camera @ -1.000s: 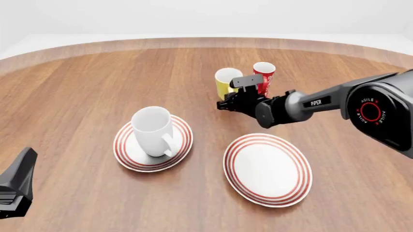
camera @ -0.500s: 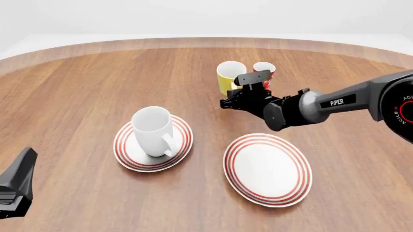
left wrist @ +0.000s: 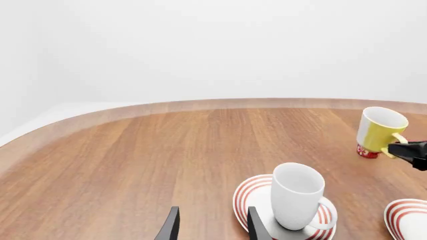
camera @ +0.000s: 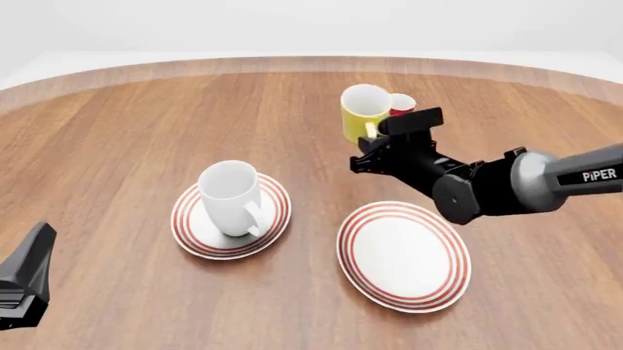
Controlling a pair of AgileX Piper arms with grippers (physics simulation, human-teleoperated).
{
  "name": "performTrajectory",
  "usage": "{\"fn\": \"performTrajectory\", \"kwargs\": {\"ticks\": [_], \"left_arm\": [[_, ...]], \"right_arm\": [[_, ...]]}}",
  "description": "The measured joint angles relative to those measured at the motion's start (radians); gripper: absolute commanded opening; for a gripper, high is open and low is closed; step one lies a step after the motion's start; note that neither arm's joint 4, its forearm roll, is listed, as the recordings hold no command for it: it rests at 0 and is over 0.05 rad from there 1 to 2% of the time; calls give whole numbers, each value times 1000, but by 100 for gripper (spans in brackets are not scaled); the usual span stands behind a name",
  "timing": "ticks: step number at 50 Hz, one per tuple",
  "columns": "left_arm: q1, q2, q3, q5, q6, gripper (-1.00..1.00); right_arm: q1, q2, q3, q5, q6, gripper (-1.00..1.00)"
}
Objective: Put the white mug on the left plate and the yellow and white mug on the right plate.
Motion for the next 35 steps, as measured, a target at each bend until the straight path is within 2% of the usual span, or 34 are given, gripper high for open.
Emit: {"fn": "performTrajectory", "kwargs": {"ticks": [35], "left_arm": [[0, 0, 0, 0, 0, 100]], "right_arm": [[5, -420, 353, 21, 3, -100]]}}
